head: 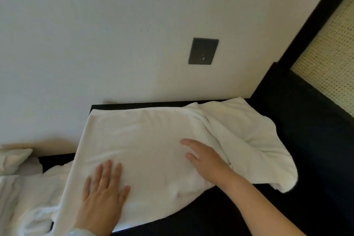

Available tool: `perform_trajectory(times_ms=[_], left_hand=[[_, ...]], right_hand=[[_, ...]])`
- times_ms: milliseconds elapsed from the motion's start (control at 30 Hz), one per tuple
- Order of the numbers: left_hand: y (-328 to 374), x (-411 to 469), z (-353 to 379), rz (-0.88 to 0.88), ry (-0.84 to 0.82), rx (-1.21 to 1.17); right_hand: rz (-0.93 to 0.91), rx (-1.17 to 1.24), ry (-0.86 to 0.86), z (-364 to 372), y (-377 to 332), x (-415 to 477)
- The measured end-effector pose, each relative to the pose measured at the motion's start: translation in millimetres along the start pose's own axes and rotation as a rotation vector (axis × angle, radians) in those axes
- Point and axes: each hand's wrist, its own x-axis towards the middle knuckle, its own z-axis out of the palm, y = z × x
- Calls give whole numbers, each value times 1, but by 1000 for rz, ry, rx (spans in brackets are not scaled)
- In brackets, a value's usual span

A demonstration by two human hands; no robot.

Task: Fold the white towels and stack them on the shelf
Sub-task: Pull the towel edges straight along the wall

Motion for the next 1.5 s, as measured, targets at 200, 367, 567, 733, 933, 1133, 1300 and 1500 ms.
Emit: perform_trajectory(times_ms=[200,367,567,733,933,1133,1300,1500], left_hand=[[90,28,3,257,-64,63],[176,45,22,541,-130,6],[207,50,47,601,-197,59],[203,54,44,608,-275,48],[205,61,26,594,-408,4],[195,63,23,454,-300,-101],[187,56,33,477,-185,21],[185,48,43,489,-77,72]], right_hand=[[312,107,213,-123,132,-79],[338,138,-151,-128,194,-118],[102,-174,-22,-98,220,-109],[178,-68,-97,-146,200,-85],[473,512,-75,-246,192,-30],[735,397,244,-201,225,-19],[688,662,311,-174,237,-94],[621,833,317,-159,229,-123]])
